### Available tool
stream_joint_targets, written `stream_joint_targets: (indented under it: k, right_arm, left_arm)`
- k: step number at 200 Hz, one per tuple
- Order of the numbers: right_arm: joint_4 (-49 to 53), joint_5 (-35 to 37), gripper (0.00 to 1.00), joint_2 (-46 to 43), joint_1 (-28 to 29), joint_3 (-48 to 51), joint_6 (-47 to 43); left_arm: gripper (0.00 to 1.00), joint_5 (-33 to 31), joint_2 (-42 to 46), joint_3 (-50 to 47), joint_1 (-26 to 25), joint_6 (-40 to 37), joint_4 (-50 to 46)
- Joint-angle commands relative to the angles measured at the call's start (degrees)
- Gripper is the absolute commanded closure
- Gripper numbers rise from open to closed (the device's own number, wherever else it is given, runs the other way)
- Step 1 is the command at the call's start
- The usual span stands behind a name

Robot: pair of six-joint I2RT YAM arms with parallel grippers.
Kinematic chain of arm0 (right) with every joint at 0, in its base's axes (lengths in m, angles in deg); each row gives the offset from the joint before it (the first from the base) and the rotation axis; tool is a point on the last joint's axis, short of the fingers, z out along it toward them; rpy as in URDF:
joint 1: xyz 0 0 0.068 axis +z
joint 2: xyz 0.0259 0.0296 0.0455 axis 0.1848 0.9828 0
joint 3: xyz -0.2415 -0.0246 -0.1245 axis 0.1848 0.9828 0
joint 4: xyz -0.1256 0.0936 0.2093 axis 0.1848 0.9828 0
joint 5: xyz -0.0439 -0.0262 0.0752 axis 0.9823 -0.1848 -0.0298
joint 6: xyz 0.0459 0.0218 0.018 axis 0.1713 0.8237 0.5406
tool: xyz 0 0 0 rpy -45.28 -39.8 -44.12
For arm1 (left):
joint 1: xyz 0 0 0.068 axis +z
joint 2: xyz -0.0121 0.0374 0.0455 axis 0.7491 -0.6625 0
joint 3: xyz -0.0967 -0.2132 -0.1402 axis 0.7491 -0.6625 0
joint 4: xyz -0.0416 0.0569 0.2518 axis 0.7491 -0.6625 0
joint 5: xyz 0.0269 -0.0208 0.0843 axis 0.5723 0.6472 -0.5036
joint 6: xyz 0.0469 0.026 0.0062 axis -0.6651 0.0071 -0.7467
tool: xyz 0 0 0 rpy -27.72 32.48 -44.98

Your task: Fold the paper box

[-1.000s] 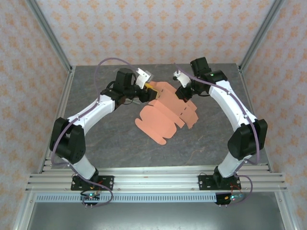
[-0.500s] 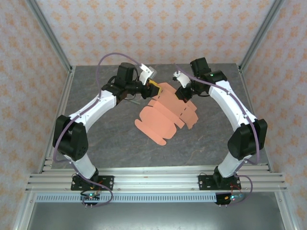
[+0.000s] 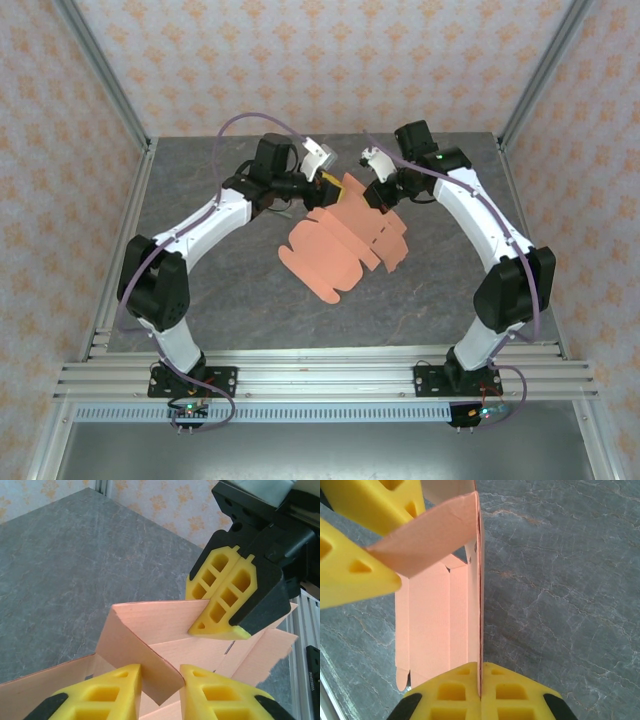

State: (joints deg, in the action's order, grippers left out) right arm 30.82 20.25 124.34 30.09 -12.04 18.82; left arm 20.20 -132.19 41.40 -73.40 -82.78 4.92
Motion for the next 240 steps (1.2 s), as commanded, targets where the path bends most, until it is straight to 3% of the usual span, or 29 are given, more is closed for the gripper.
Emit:
stream_joint_targets:
  k: [1, 36, 76, 126, 167, 193, 240]
  right_arm:
    - [-3.82, -2.00, 1.00, -0.04, 0.94, -0.17, 1.12]
    - [-2.61, 2.56, 1.00, -0.81, 0.47, 0.52, -1.58]
    - [-2.67, 9.29, 1.00, -0.75, 0.33, 0.92, -5.73]
    - [-7.87, 21.46, 1.00, 0.81, 2.60, 4.16, -10.97]
    - [-17.72, 33.61, 1.00, 1.93, 6.86, 9.46, -19.22]
    - [-26.09, 38.08, 1.00, 1.71, 8.73, 13.36, -25.67]
    - [-40.04, 37.46, 1.00, 0.06, 9.66, 22.27, -38.62]
  left_arm:
    - [0.71, 1.20, -1.57, 2.30, -1.66, 0.60, 0.33]
    - [0.64, -3.09, 1.18, -0.41, -0.98, -0.51, -1.06]
    - [0.55, -9.61, 8.83, -10.06, 0.87, 4.49, 2.20]
    - [0.52, -23.71, 18.74, -23.88, 0.89, 11.24, 0.58]
    - [0.48, -30.20, 23.80, -32.72, 1.97, 16.87, 1.84]
    - [0.45, -31.82, 24.88, -35.31, 5.67, 19.03, 3.57]
    - [0.41, -31.39, 22.59, -35.94, 9.80, 19.83, 9.54]
